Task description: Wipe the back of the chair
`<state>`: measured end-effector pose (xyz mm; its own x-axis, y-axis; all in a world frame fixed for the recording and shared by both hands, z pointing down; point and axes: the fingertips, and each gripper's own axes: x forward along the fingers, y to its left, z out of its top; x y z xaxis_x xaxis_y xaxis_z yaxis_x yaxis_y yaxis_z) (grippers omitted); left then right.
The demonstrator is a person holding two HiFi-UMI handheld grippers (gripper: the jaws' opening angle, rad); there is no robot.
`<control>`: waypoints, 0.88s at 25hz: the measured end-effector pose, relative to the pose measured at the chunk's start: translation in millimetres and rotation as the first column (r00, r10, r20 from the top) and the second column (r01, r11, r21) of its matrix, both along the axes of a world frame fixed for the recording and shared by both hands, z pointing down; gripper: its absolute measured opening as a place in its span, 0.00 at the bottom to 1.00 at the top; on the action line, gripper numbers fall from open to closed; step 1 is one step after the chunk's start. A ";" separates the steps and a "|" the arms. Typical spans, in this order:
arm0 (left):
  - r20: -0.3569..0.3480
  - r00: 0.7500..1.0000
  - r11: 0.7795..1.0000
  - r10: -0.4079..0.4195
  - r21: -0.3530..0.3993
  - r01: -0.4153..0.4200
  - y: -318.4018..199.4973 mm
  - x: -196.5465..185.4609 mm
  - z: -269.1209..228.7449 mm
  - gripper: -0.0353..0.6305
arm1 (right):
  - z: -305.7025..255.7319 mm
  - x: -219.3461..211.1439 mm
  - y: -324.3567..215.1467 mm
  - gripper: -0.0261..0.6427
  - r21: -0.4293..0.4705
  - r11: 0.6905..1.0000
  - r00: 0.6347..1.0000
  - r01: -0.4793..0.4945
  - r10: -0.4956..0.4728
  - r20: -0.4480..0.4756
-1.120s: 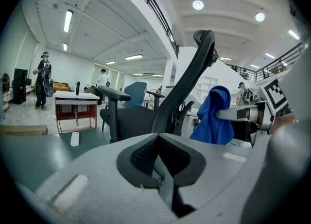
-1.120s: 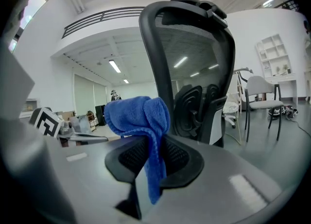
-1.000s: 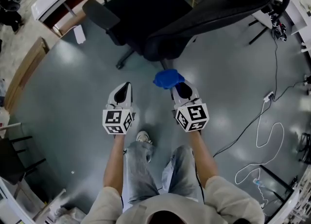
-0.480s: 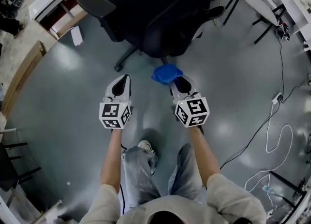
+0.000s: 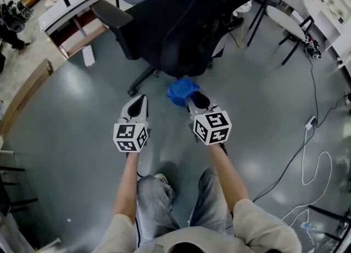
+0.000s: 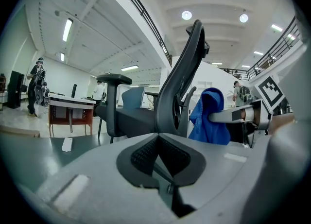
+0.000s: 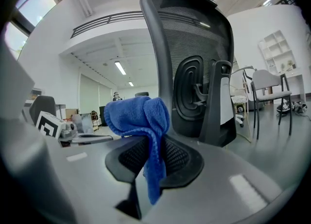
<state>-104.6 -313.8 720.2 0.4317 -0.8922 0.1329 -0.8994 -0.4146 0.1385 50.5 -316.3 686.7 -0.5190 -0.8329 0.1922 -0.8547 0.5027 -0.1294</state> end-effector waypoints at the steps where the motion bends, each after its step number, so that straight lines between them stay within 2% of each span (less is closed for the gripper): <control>1: 0.000 1.000 1.000 -0.001 0.003 0.001 0.8 0.7 -0.6 0.06 | -4.9 0.5 -2.4 0.14 0.009 1.000 1.000 -0.001 0.001 -0.002; 9: -0.004 1.000 0.999 -0.016 0.045 0.016 14.5 -1.4 -15.9 0.06 | -98.3 -4.1 -31.3 0.14 0.141 0.990 1.000 0.022 -0.024 0.016; 12: 0.012 1.000 0.999 0.016 0.038 -0.016 21.3 7.5 -10.2 0.06 | -146.3 -9.7 -42.0 0.14 0.197 0.980 0.999 0.033 -0.035 0.009; 16: 0.023 0.999 0.998 0.040 0.040 -0.041 28.9 17.0 -10.4 0.06 | -204.2 -8.3 -50.4 0.14 0.221 0.975 0.998 0.018 -0.032 0.060; 22: 0.044 0.999 0.997 0.029 0.070 -0.032 37.9 18.7 -25.3 0.06 | -239.3 -9.3 -49.8 0.14 0.257 0.966 0.999 0.008 -0.016 0.029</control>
